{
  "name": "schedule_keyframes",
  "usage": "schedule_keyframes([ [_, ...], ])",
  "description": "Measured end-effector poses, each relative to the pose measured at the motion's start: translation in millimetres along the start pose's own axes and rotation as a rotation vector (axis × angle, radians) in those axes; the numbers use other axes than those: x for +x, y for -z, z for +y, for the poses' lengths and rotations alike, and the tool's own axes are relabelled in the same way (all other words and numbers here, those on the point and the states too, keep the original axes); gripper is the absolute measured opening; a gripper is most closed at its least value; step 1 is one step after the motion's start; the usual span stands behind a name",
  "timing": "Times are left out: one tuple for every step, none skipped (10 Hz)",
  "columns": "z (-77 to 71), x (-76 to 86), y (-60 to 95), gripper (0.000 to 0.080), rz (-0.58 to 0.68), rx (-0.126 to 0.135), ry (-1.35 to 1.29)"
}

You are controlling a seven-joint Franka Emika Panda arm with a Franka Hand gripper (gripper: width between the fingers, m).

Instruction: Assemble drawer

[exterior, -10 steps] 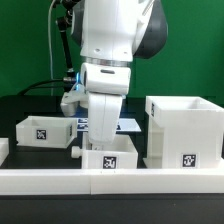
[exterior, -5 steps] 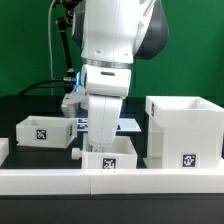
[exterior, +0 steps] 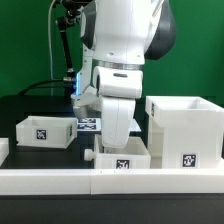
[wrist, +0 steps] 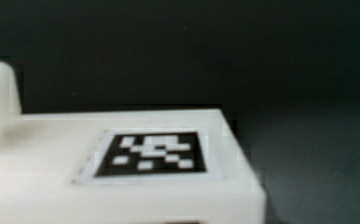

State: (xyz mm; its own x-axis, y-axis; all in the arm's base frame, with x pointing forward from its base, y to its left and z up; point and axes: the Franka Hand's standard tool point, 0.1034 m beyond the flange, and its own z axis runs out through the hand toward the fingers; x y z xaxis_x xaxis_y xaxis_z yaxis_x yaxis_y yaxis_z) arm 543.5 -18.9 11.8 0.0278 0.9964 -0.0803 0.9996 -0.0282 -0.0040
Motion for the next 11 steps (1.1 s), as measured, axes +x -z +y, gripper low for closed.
schedule_keyframes([
  [-0.3,-0.5,-0.3,0.0041,0.0,0.001,-0.001],
  [-0.4,-0.7,-0.5,0.0041,0.0,0.001,-0.001],
  [-0.5,-0.9,-0.7,0.0041,0.0,0.001,-0.002],
  [-0.6,-0.7,-0.8,0.0041,0.0,0.002,-0.001],
  [-0.4,4.1,-0.3,0.0041,0.003,0.003,0.006],
  [0.3,11.7,1.0,0.0041,0.007,0.005,0.011],
  [1.9,17.0,1.5,0.0041,0.015,-0.016,0.01],
  [0.7,18.2,1.0,0.0041,0.015,-0.013,0.009],
  [0.6,19.4,1.0,0.0041,0.016,-0.013,0.009],
  [0.4,21.1,1.0,0.0041,0.017,-0.012,0.003],
  [0.3,22.8,1.2,0.0041,0.019,-0.012,-0.002],
])
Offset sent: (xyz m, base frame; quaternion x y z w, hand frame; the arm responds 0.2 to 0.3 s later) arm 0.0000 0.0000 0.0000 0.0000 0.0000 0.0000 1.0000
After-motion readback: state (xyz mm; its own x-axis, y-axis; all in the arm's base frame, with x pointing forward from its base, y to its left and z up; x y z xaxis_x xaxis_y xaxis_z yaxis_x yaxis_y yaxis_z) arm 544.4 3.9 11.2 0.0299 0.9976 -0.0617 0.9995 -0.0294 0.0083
